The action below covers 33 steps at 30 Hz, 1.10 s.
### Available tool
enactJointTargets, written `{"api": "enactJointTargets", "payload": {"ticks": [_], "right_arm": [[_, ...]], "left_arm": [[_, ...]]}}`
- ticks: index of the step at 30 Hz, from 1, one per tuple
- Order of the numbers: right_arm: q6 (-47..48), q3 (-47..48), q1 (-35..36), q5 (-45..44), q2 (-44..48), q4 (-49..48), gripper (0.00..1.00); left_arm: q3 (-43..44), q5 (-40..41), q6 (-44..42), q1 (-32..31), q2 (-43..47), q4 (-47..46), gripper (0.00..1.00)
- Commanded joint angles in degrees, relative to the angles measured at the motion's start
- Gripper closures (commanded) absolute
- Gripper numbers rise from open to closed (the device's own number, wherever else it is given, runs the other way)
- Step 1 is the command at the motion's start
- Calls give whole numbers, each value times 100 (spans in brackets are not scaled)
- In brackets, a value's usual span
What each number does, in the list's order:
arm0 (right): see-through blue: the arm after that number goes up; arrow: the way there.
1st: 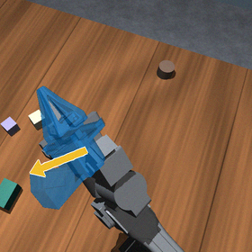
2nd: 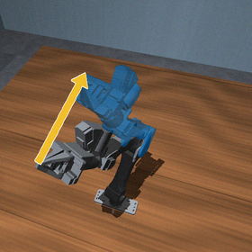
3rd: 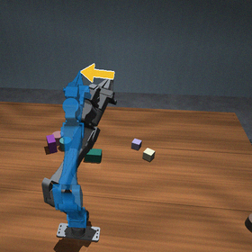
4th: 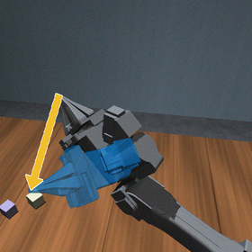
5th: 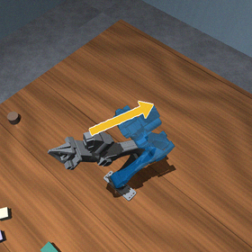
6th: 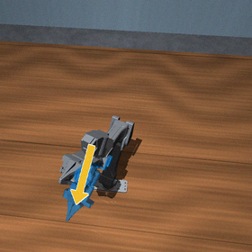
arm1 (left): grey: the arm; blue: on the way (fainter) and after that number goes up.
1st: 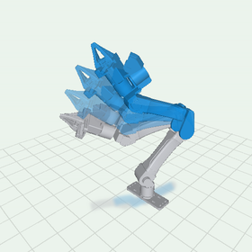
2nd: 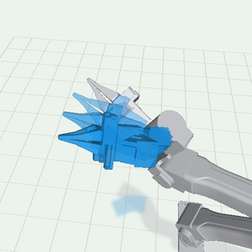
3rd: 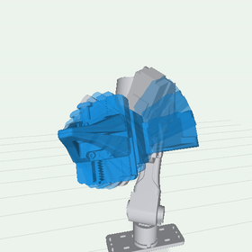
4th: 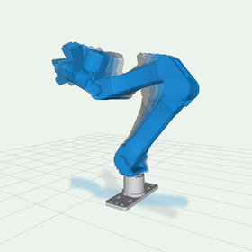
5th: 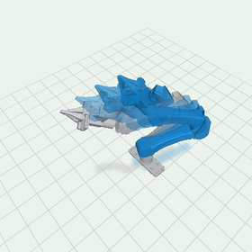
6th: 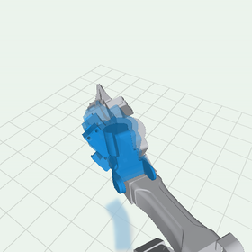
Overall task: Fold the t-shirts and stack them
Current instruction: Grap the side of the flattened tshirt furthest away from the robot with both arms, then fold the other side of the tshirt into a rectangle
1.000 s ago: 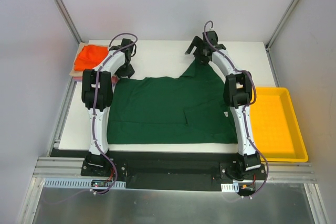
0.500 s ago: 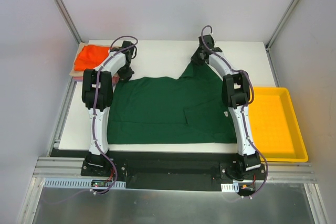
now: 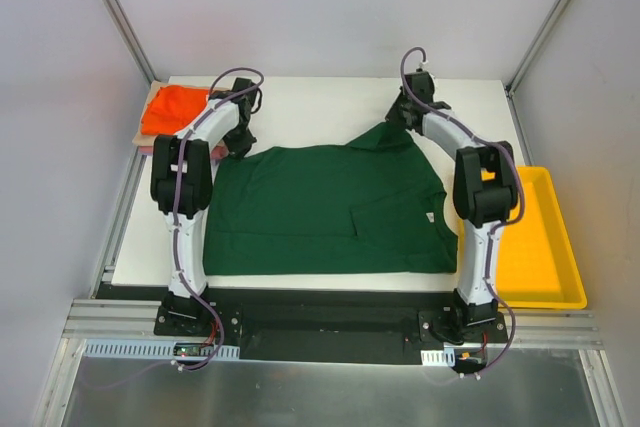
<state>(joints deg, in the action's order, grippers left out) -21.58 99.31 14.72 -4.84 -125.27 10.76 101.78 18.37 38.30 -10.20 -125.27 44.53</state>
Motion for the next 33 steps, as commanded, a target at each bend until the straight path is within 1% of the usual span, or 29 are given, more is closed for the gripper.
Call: {"api": "enactJointTargets", "payload": {"ticks": [1,5,8,12,16,20,25,29,33], "right_arm": [[173,-1296,48,221,1354,-1311,99],[93,-2396,66,238,2216,-1647,100],[154,-2933,162,238,2901,-1648,100],[233,-3715,373,-174,3797,-1455,100],[243,-4375,637,-543,4703,-1103,100],[207,-4920,997,-895,5591,-358,100],[50,-5526,1235,-1159,6689,372,100],[-74,-5782,1279,-1142,7297,760,100],[-206,-6124,1375,-897,7631,813,100]], "left_arm": [[-289,193,195,-219,810,231,100],[-790,369,344,-299,1267,214,100],[-1343,404,467,-334,1689,214,100],[-1967,623,678,-465,2269,187,100],[-2547,729,836,-562,2893,108,100],[-3084,773,977,-597,3377,56,100],[-3629,808,1179,-773,3860,29,100],[-4103,948,1416,-914,4300,11,100],[-4551,1081,1601,-923,4608,3,100]]}}
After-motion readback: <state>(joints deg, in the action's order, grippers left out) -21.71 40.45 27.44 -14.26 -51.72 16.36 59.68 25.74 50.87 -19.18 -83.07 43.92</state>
